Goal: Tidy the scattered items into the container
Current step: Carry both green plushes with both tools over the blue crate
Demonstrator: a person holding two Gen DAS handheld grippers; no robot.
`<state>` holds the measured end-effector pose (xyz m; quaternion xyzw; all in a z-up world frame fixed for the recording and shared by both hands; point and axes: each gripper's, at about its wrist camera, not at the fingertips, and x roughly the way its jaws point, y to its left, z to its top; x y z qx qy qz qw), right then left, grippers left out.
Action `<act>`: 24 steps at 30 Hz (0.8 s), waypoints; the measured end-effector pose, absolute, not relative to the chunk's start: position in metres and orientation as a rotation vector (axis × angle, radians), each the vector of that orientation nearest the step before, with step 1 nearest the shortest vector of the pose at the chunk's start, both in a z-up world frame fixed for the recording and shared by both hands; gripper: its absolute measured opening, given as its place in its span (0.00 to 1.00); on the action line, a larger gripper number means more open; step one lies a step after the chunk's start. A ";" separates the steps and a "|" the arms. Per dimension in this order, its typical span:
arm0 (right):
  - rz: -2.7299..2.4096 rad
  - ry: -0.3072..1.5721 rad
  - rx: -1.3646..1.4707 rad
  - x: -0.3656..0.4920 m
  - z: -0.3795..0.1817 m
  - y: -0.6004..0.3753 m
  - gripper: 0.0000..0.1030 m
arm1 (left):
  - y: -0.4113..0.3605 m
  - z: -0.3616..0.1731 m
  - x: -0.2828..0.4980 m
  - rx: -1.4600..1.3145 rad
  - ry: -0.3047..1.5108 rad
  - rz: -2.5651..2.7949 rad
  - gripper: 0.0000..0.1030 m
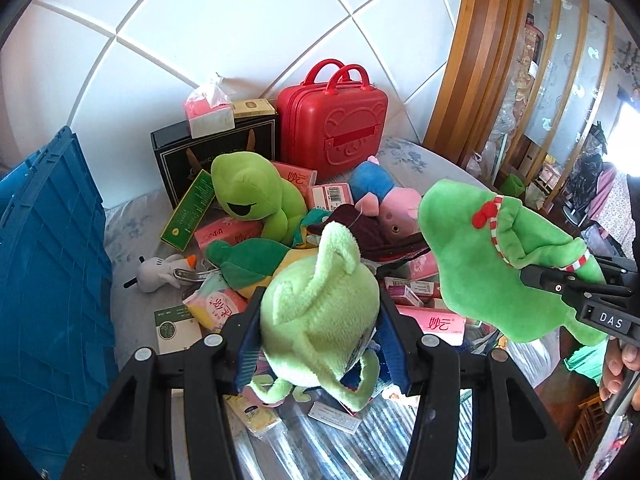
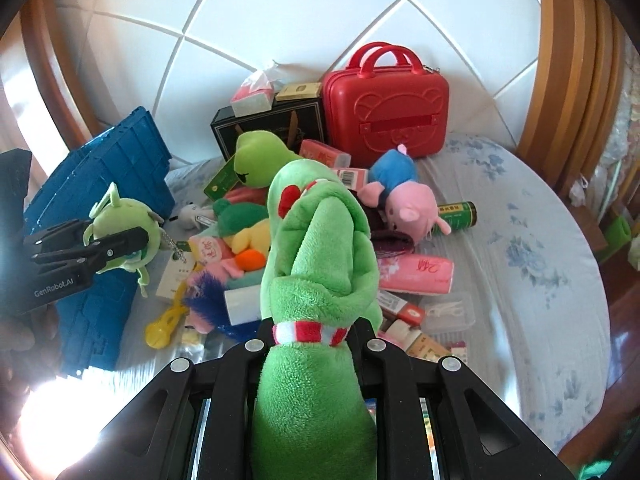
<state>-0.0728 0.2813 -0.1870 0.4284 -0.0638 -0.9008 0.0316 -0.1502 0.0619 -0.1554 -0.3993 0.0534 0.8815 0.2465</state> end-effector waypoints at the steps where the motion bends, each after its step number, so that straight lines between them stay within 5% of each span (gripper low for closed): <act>1: -2.779 -0.198 1.314 -0.070 -0.183 0.281 0.16 | 0.061 -0.152 -0.148 -1.085 0.147 2.409 0.50; 24: -2.877 -0.234 1.149 0.010 -0.087 0.266 0.16 | 0.038 -0.073 -0.080 -0.956 0.147 2.474 0.50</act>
